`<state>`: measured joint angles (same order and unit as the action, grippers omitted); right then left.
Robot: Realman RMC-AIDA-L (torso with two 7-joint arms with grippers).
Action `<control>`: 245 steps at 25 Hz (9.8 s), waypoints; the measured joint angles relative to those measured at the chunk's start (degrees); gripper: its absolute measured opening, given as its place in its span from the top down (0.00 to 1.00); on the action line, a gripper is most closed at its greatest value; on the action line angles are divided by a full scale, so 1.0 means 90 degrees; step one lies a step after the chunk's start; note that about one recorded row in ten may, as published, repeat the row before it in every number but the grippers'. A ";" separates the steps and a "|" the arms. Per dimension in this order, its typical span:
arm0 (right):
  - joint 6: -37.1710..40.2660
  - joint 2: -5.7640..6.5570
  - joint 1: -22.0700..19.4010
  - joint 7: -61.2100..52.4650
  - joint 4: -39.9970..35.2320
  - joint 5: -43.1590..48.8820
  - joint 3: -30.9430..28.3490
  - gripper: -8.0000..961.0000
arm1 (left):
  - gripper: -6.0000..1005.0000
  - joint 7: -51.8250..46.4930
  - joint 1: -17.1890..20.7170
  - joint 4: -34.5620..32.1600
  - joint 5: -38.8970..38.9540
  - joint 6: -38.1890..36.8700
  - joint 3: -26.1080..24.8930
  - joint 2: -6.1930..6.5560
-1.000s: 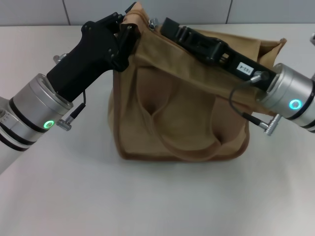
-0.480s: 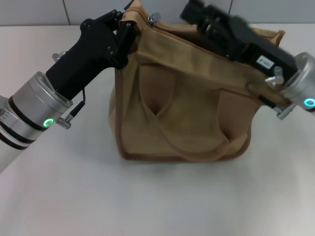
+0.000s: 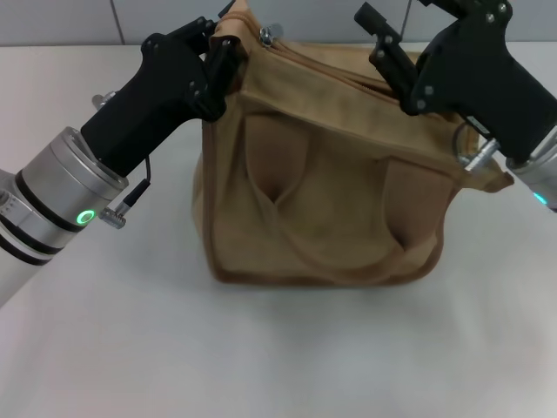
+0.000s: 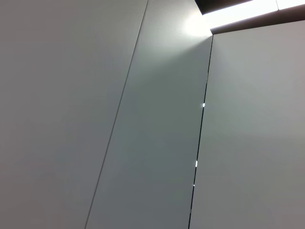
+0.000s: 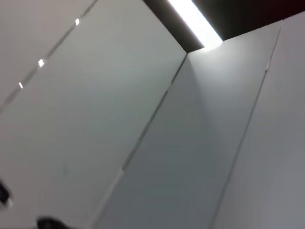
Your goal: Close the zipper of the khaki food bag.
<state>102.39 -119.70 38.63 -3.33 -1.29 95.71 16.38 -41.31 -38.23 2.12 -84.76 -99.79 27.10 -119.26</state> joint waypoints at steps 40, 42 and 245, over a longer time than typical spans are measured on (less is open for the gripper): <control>-0.1212 -0.0012 0.0532 0.3544 0.1451 0.0137 -0.0291 0.56 | 0.96 0.0000 -0.0226 0.0158 -0.0033 0.0139 -0.0152 0.0000; -0.1232 -0.0011 0.0546 0.3544 0.1480 0.0159 -0.0385 0.56 | 0.96 0.0000 -0.0232 0.0167 -0.0040 0.0156 -0.0151 0.0000; -0.0402 0.0054 0.0345 -0.9402 -0.1915 0.0645 0.1511 0.98 | 0.96 0.0156 -0.0204 0.0332 -0.0043 0.0024 -0.0315 0.0000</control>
<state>98.77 -119.21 41.73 -87.95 -18.53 101.51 29.97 -39.90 -40.07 5.10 -85.15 -99.58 24.26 -119.27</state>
